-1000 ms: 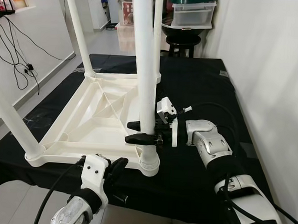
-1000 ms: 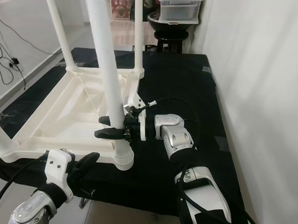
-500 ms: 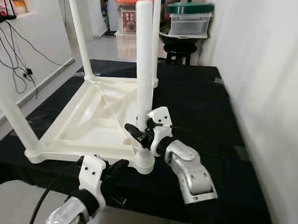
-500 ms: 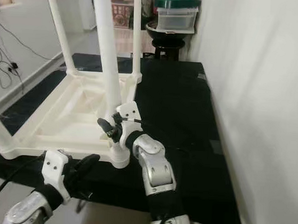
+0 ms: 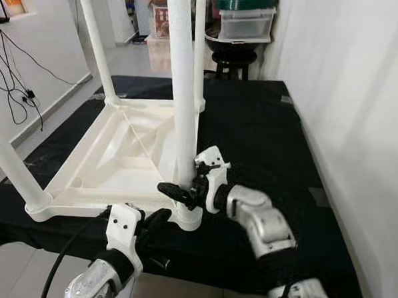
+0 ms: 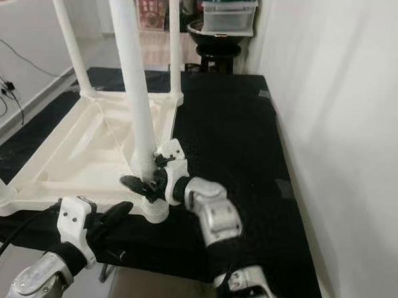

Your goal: Building children table

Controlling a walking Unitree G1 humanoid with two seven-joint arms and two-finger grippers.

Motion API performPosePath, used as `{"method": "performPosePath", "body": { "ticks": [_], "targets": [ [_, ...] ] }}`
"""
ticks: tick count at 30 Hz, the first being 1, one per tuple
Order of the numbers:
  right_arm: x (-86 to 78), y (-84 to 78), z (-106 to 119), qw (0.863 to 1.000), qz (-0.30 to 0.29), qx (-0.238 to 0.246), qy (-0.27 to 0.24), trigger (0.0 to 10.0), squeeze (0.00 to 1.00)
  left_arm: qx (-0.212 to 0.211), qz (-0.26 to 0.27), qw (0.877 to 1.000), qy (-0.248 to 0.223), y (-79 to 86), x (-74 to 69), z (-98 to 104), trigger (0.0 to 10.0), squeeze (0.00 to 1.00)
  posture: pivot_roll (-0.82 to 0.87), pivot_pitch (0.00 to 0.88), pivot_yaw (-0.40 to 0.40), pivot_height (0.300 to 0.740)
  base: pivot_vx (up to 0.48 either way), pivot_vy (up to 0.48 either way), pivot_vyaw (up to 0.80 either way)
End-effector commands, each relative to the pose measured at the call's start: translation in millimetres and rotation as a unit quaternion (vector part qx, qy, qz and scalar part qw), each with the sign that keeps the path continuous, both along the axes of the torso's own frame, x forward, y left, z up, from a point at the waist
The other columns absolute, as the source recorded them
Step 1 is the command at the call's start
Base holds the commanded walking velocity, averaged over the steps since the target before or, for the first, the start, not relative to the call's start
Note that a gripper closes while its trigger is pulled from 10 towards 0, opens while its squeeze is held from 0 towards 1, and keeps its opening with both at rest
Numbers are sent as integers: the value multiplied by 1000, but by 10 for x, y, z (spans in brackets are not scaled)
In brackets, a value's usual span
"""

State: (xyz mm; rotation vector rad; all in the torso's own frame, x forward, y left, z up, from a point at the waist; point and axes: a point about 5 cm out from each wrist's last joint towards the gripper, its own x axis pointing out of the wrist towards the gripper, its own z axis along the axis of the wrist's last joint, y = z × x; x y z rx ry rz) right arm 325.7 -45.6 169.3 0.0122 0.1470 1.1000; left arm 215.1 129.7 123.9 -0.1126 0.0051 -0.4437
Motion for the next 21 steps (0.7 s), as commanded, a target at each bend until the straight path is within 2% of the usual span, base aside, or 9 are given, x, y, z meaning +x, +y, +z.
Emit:
{"method": "performPosePath", "body": {
  "ticks": [1,2,3,5,9,10,12,13,21],
  "targets": [
    [-39,76,51,999,39,3,-6,10000,980,2,2,1000,9,16,6,-34,10000,0,-7,0,23,740,0,0,0],
    [-63,52,83,996,82,0,-21,10000,71,2,2,1000,9,13,8,-38,10000,0,-4,0,23,740,0,0,0],
    [-72,11,89,990,138,-8,-28,10000,0,2,2,1000,9,12,9,-40,10000,0,-4,0,23,740,0,0,0],
    [-64,-27,79,983,184,-13,-27,10000,0,2,2,1000,10,12,10,-45,10000,0,4,0,21,740,0,0,0],
    [-10,-64,46,976,219,-15,-14,10000,0,3,2,1000,11,14,13,-52,10000,0,7,0,22,740,0,0,0],
    [20,-68,27,974,226,-13,-5,4980,0,4,2,1000,11,14,14,-55,10000,0,7,0,22,740,0,0,0],
    [39,-71,17,973,232,-11,1,4980,0,4,2,1000,11,14,15,-56,10000,0,7,0,22,740,0,0,0],
    [61,-66,4,972,235,-8,8,0,0,4,2,1000,12,14,13,-62,10000,0,13,0,23,740,0,0,0],
    [39,-7,-117,980,200,-9,10,0,0,3,0,1000,13,5,2,-67,10000,0,16,0,17,740,0,0,0]
  ]
}}
